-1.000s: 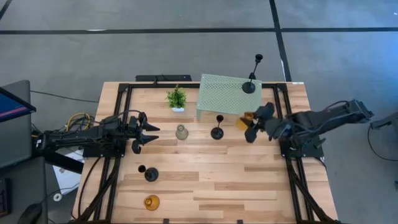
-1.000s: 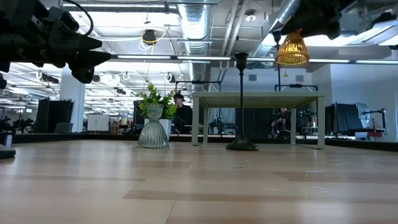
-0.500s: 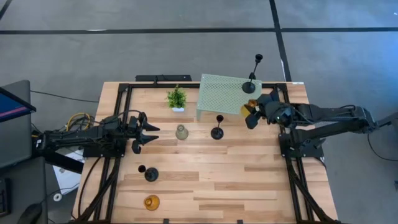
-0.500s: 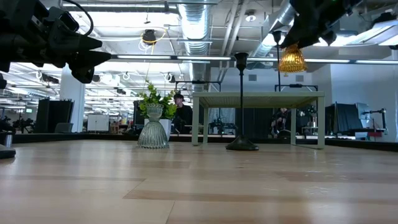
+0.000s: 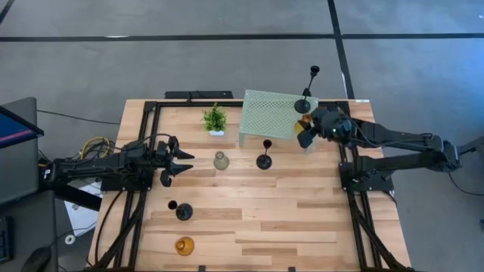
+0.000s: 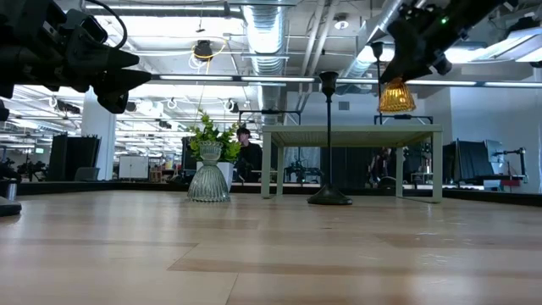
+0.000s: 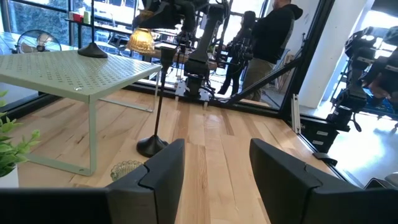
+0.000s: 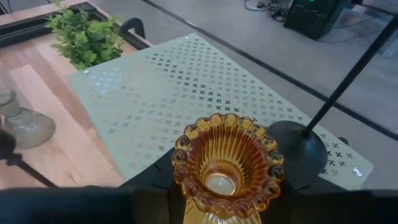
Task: Pick & Place candle stick holders
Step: Put the right gold glass candle holder on the shelf
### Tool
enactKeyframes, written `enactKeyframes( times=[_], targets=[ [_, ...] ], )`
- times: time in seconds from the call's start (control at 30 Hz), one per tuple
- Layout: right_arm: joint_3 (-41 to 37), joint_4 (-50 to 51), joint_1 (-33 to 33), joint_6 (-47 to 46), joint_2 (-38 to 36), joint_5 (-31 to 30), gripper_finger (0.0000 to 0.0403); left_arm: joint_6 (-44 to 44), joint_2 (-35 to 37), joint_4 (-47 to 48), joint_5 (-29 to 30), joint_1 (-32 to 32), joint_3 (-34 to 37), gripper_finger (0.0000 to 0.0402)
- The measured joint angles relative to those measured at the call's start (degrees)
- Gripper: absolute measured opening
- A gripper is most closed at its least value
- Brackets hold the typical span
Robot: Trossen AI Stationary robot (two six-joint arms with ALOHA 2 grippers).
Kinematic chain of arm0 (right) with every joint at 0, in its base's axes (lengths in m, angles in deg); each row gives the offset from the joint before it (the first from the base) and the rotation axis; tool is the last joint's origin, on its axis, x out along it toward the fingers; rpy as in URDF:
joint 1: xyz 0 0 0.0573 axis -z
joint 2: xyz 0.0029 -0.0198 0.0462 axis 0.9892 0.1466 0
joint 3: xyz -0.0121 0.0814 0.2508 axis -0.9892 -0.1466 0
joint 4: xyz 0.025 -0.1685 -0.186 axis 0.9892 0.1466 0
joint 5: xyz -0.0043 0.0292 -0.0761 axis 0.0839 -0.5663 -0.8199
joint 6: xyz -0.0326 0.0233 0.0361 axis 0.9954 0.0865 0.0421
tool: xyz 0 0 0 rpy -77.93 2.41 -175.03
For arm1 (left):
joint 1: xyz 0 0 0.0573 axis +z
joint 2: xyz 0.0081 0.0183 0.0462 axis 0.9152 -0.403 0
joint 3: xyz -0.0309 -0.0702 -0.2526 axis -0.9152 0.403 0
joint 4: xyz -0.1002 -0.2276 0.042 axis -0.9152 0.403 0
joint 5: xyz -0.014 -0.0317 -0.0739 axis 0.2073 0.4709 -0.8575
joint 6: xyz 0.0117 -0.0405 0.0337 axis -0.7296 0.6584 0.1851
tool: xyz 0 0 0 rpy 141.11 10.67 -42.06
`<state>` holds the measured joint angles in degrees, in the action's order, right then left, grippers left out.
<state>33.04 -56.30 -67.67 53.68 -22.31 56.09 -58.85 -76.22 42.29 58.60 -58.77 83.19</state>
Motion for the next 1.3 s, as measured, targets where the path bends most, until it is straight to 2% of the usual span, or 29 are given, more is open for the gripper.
enactKeyframes(
  times=[0.23, 0.43, 0.53, 0.73, 0.9, 1.13, 1.23, 1.3],
  targets=[
    [0.00, -0.54, 3.42, 0.63, 0.00, 4.05, 0.0122, 0.00, 0.00, 0.00, 0.00, 0.00, -0.01, 0.0182],
    [0.00, -0.57, 6.33, 0.15, 0.82, 6.70, 0.0140, 0.00, -0.01, 0.01, 0.00, 0.00, 0.00, 0.0182],
    [0.00, -1.00, 7.82, 0.03, 2.24, 8.94, 0.0125, 0.00, -0.01, 0.01, 0.00, 0.00, 0.00, 0.0182],
    [0.00, -1.39, 9.22, 0.27, 5.49, 9.13, 0.0123, 0.00, 0.00, 0.02, 0.00, 0.00, -0.01, 0.0182],
    [0.00, -1.42, 9.98, 0.41, 7.19, 9.11, 0.0146, 0.00, -0.01, 0.02, 0.00, 0.00, 0.00, 0.0182],
    [0.07, -1.53, 10.29, 1.12, 7.72, 9.09, 0.0122, 0.00, -0.01, 0.02, 0.00, 0.00, -0.01, 0.0182],
    [0.05, -0.63, 10.29, 1.58, 6.75, 9.11, 0.0139, 0.00, 0.00, 0.02, -0.02, 0.00, -0.01, 0.0182],
    [0.04, -0.18, 10.29, 1.66, 6.09, 9.09, 0.0168, 0.00, 0.00, 0.02, 0.00, 0.00, -0.01, 0.0182]
  ],
)
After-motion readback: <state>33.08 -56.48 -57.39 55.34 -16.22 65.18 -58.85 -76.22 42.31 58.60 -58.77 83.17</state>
